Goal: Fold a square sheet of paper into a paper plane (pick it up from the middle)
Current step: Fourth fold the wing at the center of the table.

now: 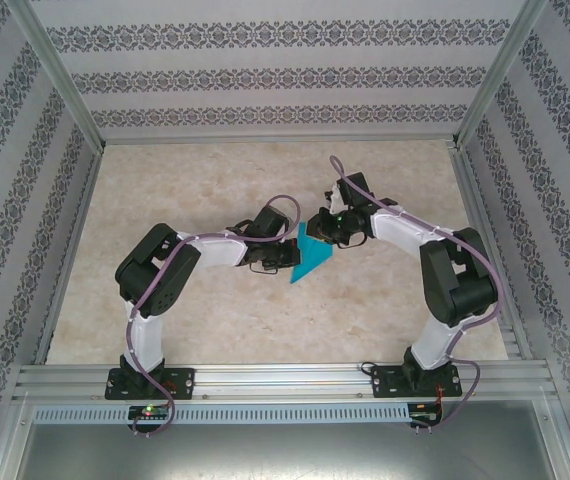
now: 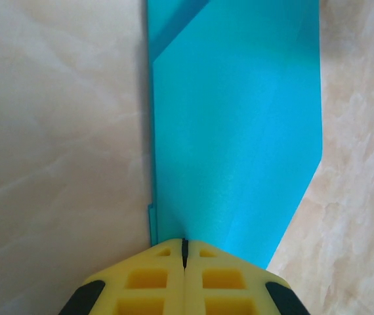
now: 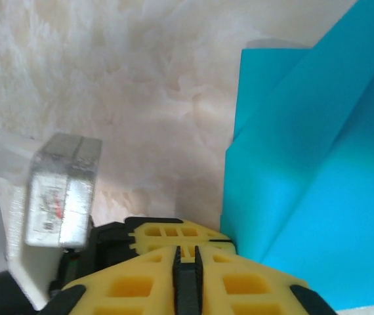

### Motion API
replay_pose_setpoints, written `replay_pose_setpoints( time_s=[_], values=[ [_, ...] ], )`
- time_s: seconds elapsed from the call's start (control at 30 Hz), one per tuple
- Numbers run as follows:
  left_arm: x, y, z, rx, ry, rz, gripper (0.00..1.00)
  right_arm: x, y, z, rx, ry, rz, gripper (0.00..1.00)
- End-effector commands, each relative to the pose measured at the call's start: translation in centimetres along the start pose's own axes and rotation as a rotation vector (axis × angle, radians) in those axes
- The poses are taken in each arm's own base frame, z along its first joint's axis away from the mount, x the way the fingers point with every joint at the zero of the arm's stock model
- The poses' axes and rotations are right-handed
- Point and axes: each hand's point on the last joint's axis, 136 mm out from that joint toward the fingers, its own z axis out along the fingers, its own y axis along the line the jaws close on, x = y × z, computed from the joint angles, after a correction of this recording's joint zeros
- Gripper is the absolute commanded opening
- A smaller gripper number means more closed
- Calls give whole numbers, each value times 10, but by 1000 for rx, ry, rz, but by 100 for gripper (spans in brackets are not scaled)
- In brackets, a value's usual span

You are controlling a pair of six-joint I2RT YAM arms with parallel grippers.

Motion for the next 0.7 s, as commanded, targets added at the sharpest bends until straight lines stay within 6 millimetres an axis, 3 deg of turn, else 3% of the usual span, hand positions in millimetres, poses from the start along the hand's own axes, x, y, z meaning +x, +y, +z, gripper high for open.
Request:
replay_pose_setpoints(
  time_s=[0.0, 0.2, 0.47, 0.67],
  values=[
    [61, 73, 12, -263, 181, -61, 0, 12, -5, 19, -50, 63, -9, 8],
    [63, 73, 13, -267, 184, -65, 0, 17, -9, 35, -75, 113, -12, 2],
    [65, 76, 11, -281, 192, -66, 0, 27, -34, 51, -16, 166, -13, 0],
    [72, 83, 9, -313, 223, -49, 0, 16, -54, 51, 10, 140, -48, 0]
  ],
)
